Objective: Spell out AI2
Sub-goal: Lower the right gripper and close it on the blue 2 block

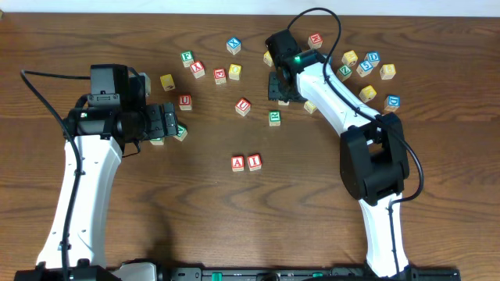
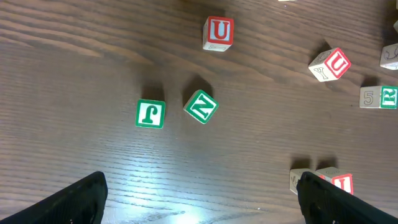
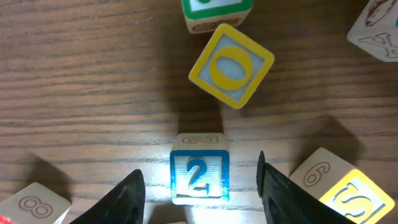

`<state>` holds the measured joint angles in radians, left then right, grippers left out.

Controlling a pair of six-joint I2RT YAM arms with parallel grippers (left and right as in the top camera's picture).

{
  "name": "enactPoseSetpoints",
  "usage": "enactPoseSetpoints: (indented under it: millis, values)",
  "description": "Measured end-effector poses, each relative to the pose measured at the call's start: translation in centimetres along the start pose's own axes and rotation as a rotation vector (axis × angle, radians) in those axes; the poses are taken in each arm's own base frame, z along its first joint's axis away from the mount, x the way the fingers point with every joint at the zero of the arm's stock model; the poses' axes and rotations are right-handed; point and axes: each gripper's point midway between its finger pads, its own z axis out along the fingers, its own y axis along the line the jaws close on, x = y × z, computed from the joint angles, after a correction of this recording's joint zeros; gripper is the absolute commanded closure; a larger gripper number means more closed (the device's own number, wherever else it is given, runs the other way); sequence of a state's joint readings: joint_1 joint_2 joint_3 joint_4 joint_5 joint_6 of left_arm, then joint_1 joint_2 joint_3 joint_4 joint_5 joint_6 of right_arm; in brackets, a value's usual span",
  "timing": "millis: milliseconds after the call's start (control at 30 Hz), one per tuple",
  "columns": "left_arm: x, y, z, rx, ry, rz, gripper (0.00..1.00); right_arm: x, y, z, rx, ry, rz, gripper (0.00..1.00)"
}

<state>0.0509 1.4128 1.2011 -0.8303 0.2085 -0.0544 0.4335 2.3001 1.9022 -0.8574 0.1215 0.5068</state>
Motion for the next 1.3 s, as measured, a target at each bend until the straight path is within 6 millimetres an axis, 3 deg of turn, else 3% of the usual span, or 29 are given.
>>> enactPoseSetpoints:
  millis: [467, 767, 967, 1300]
  values:
    - [0.0, 0.0, 0.0, 0.0, 0.0, 0.0, 0.04, -0.9, -0.1, 0.0, 0.01, -0.041, 0.004, 0.49]
    - [0.0, 0.0, 0.0, 0.0, 0.0, 0.0, 0.04, 0.0, -0.3, 2.1, 0.029, -0.009, -0.001, 0.52]
    - [0.0, 0.0, 0.0, 0.0, 0.0, 0.0, 0.04, -0.3, -0.1, 2.2, 0.023, -0.02, 0.001, 0.53]
    - [0.0, 0.0, 0.0, 0.0, 0.0, 0.0, 0.04, -0.3, -0.1, 2.2, 0.025, -0.019, 0.01, 0.71]
